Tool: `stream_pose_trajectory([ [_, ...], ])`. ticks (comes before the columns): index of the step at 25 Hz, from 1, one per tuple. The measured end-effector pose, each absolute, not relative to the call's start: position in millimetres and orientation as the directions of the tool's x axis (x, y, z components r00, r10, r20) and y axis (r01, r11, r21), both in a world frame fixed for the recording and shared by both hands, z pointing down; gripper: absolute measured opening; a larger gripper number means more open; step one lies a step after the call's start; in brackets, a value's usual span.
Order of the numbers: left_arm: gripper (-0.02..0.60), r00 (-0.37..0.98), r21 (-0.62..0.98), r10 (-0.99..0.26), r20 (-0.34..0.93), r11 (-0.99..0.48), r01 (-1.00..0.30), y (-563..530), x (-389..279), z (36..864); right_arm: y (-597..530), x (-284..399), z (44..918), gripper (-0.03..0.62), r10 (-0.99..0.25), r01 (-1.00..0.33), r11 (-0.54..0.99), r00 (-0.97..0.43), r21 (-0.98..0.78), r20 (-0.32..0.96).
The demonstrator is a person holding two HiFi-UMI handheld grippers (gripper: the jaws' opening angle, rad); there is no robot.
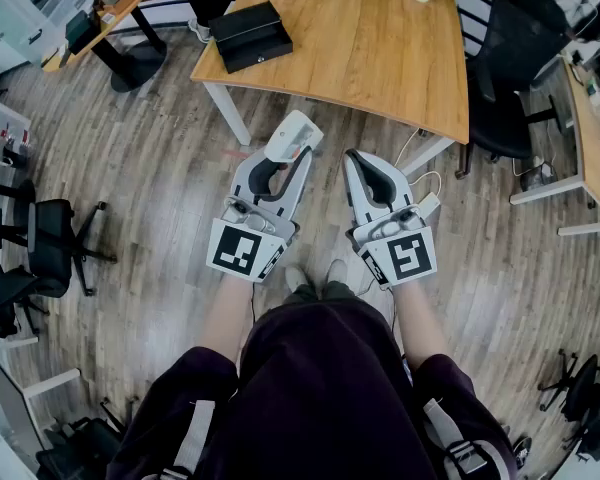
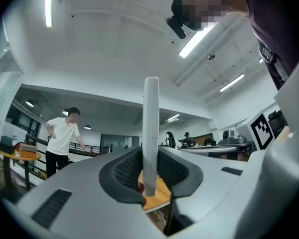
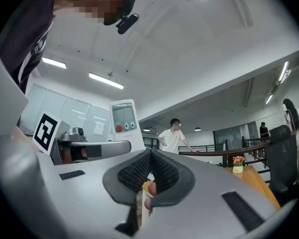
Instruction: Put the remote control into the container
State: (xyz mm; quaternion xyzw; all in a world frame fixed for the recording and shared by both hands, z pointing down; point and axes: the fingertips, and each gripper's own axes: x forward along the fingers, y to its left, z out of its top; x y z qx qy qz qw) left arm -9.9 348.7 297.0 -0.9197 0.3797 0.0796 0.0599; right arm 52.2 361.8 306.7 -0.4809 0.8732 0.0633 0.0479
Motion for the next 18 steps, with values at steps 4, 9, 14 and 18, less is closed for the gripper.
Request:
stream_pose_trajectory([
  [4, 0.091, 0.704, -0.064, -0.682, -0.195, -0.708, -0.703, 348.6, -15.7, 298.1, 361.0, 45.4, 303.6, 0.018, -0.837, -0.850, 0.522, -0.526, 0.068, -0.150],
  [9, 0.091, 0.702, -0.079, -0.680, -0.212, -0.704, -0.705, 344.9, -25.3, 294.6, 360.1, 36.1, 304.5, 0.018, -0.837, -0.849, 0.523, -0.529, 0.083, -0.141],
  [14, 0.091, 0.676, -0.063, -0.693, -0.250, -0.685, -0.726, 336.2, -32.8, 284.7, 349.3, 29.0, 305.3, 0.018, -0.832, -0.844, 0.531, -0.536, 0.080, -0.144],
  [18, 0.091, 0.659, -0.078, -0.710, -0.248, -0.663, -0.744, 321.4, -39.4, 292.1, 330.4, 22.8, 312.1, 0.018, -0.817, -0.830, 0.553, -0.557, 0.070, -0.150],
])
